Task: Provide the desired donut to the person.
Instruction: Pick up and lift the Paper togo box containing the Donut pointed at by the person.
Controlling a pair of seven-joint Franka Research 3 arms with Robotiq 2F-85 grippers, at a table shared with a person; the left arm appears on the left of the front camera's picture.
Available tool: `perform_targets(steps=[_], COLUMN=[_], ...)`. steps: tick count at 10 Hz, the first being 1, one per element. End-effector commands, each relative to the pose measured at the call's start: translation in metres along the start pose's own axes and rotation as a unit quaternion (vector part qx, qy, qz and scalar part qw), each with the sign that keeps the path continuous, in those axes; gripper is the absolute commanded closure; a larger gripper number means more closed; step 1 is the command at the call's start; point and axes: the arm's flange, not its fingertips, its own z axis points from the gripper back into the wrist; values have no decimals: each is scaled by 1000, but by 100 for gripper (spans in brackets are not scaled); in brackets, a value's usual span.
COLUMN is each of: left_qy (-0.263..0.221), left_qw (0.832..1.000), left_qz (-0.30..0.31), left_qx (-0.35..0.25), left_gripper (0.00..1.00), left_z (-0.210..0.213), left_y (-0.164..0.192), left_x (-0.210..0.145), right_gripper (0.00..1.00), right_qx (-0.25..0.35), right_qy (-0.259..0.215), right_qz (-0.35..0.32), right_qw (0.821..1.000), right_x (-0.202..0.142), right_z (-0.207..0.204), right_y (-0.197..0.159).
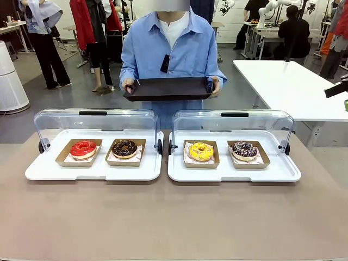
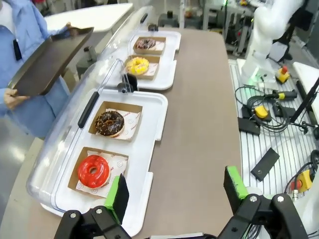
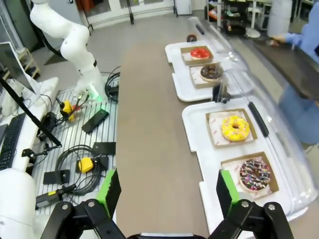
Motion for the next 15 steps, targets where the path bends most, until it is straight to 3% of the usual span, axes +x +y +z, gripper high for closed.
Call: perform_targets(steps=[1, 15], left_qy=[-25, -20], left_qw=[999, 1000], left_qz=[-14, -5], left_qx=[-19, -18], left_gripper=[0, 0], left_z=[11, 7], left_y=[10, 4], left_x=[-1, -6], right_gripper=[0, 0], right_qx=[0, -3], right_qy=[-22, -6], right_qz=[-13, -12], right_qw=[1000, 1000], right_x=[-6, -10], right_z=[10, 6], right_y=[-19, -9])
